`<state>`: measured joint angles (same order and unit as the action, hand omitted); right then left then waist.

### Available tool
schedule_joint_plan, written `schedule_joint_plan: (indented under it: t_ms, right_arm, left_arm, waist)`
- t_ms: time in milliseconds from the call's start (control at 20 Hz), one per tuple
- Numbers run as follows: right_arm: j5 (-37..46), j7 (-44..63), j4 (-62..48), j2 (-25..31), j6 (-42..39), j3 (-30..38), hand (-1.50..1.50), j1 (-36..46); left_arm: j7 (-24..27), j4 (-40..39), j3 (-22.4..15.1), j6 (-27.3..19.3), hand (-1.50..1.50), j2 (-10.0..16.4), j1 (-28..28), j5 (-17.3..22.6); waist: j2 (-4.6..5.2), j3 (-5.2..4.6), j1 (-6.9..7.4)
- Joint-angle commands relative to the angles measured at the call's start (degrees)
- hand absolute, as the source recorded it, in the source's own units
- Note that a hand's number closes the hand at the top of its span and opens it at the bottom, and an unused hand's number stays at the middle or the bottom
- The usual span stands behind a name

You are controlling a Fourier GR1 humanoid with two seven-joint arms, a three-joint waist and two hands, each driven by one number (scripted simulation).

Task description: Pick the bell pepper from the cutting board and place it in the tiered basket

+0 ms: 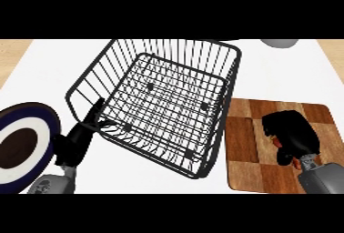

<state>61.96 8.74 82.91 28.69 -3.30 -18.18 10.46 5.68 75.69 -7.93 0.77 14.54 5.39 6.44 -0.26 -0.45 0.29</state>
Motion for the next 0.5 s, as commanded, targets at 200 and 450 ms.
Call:
schedule_joint_plan:
  t_ms: [200, 450]
  right_arm:
    - [-4.46, 16.73, 9.78, -6.36, -2.58, 5.93, 1.5, -15.96]
    - [-4.52, 22.84, 26.69, -5.76, -1.3, 8.09, 1.5, -31.45]
  left_arm:
    - [0.09, 1.85, 0.56, -1.36, 0.0, -2.42, 0.12, 0.75]
    - [1.35, 3.67, -0.43, 0.48, 0.0, -2.45, -3.82, 1.27]
  waist:
    - [-0.54, 0.33, -4.29]
    - [-0.5, 0.33, -3.31]
